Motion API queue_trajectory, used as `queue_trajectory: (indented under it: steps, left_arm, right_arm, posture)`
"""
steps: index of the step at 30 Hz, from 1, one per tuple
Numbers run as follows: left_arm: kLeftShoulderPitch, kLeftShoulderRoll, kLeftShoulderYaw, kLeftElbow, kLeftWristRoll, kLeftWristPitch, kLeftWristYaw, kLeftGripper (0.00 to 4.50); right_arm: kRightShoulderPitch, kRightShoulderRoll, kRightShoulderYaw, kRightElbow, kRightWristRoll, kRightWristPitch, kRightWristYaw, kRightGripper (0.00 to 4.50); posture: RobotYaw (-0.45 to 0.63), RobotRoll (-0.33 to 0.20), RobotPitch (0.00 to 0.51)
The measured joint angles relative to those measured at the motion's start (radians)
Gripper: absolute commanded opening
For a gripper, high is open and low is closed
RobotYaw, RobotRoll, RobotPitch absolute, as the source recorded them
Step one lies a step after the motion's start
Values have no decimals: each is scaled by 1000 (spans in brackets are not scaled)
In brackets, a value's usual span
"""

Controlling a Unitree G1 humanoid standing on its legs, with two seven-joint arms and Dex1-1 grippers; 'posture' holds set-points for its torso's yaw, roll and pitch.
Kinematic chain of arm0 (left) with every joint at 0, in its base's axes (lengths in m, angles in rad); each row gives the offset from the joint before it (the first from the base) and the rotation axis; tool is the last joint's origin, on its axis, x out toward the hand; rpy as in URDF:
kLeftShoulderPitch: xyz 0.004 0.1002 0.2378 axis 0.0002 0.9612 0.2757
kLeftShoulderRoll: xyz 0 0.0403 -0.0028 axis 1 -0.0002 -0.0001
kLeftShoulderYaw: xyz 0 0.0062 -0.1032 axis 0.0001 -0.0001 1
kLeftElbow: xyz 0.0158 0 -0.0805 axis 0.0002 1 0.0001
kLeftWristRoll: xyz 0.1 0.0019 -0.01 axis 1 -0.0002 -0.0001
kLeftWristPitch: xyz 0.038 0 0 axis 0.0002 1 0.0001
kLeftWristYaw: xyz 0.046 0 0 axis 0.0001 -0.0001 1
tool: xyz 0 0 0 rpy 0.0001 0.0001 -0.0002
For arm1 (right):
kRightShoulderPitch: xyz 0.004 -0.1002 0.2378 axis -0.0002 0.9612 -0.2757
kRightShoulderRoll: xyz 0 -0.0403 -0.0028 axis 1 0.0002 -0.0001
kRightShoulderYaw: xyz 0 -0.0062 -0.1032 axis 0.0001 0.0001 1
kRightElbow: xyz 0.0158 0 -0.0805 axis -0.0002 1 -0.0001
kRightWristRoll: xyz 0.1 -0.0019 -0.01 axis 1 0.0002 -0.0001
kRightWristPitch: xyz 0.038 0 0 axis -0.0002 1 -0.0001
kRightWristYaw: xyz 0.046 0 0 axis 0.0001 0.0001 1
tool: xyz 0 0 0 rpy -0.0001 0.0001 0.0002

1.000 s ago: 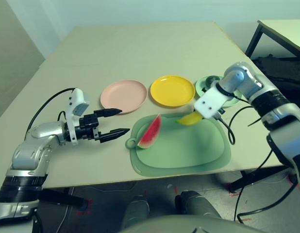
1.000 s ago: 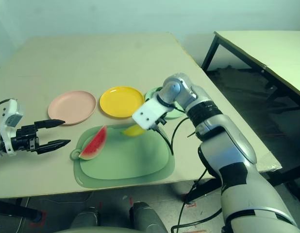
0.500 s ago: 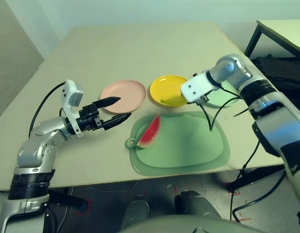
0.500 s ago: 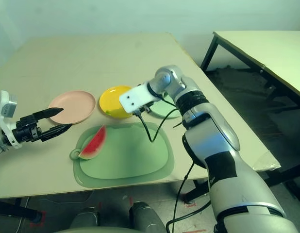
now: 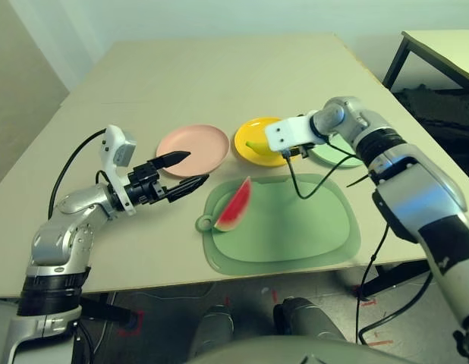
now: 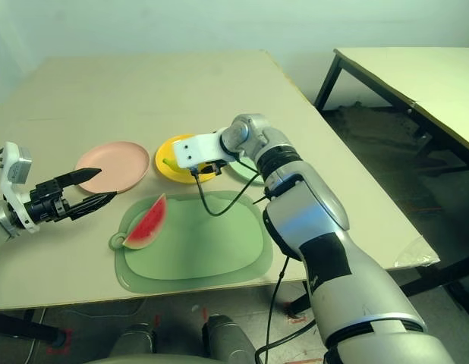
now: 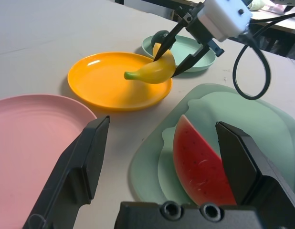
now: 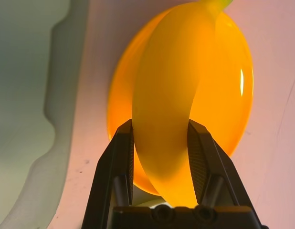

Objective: Place the fruits into color-matched plates.

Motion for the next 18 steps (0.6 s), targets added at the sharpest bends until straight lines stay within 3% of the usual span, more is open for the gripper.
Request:
queue_trajectory:
  steps: [12,18]
  left_arm:
    - [15,-8,7,-10,-9,6,19,4500]
    - [42,-4,8,-17,-3,5,19,4500]
  right_arm:
    - [0,71,-39,32,2,113,-78,1600]
    - [19,71,-39,35,-11,121,-86,3599]
  posture:
    - [7,0,67]
    - [5,0,66]
